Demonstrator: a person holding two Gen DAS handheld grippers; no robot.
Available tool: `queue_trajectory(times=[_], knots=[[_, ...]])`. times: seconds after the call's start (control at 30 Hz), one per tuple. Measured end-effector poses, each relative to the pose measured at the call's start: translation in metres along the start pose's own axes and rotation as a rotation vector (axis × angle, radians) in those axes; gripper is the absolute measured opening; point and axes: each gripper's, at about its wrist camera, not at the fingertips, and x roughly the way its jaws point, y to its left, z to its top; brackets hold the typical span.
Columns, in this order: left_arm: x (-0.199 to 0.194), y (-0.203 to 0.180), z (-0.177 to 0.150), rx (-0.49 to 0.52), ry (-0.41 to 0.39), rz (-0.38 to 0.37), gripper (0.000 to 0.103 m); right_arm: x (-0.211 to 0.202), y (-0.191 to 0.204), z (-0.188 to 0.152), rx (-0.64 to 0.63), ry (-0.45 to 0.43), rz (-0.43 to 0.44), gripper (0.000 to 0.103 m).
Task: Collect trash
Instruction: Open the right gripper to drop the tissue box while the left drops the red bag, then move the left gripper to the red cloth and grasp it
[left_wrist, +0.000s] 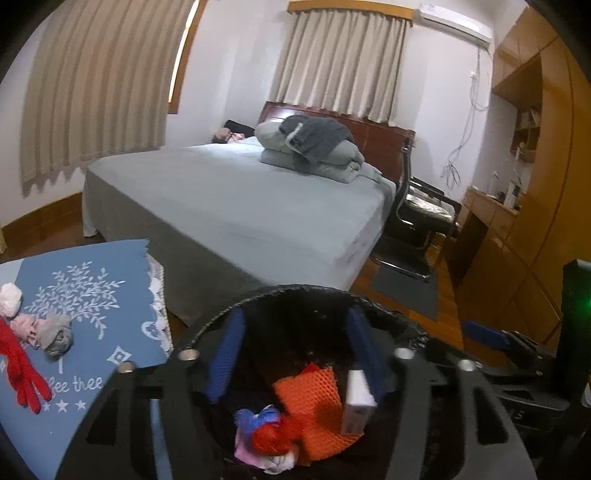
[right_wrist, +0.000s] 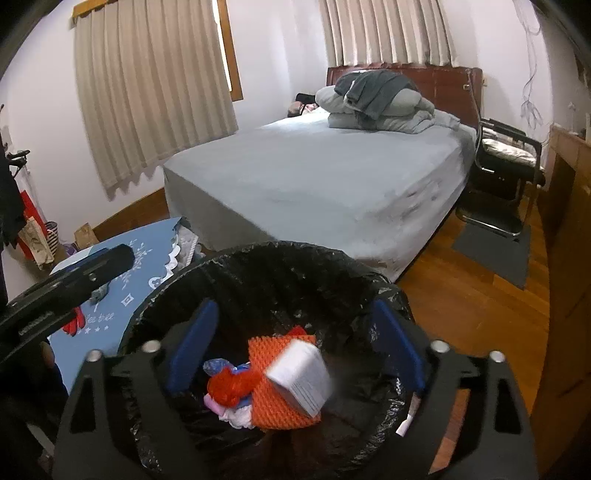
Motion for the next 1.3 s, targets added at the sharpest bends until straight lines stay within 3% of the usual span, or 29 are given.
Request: queue_trajectory(times=[0.1, 0.27, 0.63, 1.3], knots=[[-0.005, 0.010, 0.002, -0.005, -0.016, 0.042, 0.080, -0.001, 0.004, 0.001, -0.003, -0.004, 0.005, 0.094], [-0.017, 0.033, -0.001, -0.021, -0.027, 0.113, 0.089, 0.001, 0.014, 0.003, -0.015, 0.000, 0.022, 0.096], [-0.046, 0.099, -0.018, -0.074, -0.027, 0.290, 0.091, 0.013, 0.053, 0.004, -0.050, 0.020, 0.072, 0.096], [-0.097, 0.234, -0.048, -0.198, -0.025, 0.591, 0.090, 0.060, 0.180, 0.017, -0.175, 0.028, 0.249, 0.096]])
